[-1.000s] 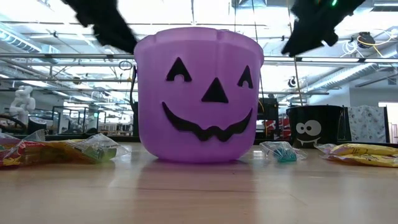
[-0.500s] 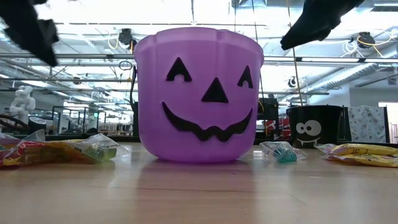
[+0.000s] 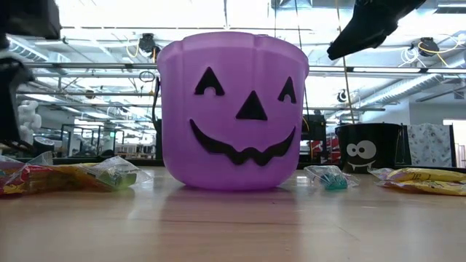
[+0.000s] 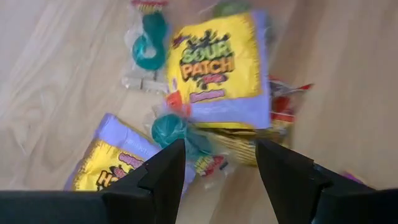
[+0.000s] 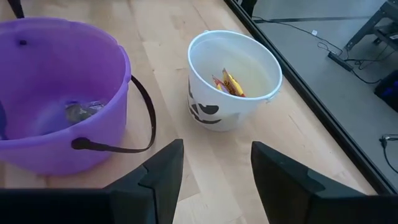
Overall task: Sort candy by brand, put in halloween buckets
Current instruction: Put the blue gummy into the violet bucket
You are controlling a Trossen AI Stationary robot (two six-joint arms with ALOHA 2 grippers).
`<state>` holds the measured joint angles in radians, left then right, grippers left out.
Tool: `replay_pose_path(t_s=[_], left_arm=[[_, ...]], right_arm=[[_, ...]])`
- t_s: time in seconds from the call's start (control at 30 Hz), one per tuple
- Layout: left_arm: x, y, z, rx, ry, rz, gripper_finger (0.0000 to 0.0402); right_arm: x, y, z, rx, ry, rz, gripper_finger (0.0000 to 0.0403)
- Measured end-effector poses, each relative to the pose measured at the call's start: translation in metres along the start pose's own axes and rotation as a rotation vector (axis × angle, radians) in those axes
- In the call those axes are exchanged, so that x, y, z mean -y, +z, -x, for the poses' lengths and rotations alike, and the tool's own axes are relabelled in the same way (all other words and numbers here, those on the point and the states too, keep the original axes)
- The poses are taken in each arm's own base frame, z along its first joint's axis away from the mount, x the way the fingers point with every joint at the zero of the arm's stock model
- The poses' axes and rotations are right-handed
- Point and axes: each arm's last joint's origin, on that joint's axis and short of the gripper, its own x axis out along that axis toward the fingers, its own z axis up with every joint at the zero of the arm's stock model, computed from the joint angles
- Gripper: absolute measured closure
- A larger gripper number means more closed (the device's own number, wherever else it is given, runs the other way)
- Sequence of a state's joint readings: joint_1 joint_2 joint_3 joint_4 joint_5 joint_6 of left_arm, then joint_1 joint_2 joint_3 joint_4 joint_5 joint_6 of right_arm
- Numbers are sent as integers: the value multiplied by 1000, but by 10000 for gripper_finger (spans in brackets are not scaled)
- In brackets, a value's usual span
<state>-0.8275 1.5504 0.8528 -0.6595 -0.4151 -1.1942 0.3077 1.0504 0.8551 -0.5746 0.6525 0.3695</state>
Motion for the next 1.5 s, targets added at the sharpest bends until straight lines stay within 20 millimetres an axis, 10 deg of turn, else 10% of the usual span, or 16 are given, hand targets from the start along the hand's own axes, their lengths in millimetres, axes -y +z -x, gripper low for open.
replay_pose_path(t_s=[0.5, 0.97, 1.27, 1.5], left_arm=[[4, -14, -32, -21, 133, -26, 207], [5, -9, -24, 10, 198, -13, 385], [24, 27, 25, 161, 257, -160, 390], [25, 50, 92, 644, 243, -179, 389]], right_arm=[[0, 0, 0, 1, 0, 15, 222], [0, 0, 0, 1, 0, 15, 222], [0, 0, 0, 1, 1, 15, 222], [0, 0, 0, 1, 3, 15, 222]])
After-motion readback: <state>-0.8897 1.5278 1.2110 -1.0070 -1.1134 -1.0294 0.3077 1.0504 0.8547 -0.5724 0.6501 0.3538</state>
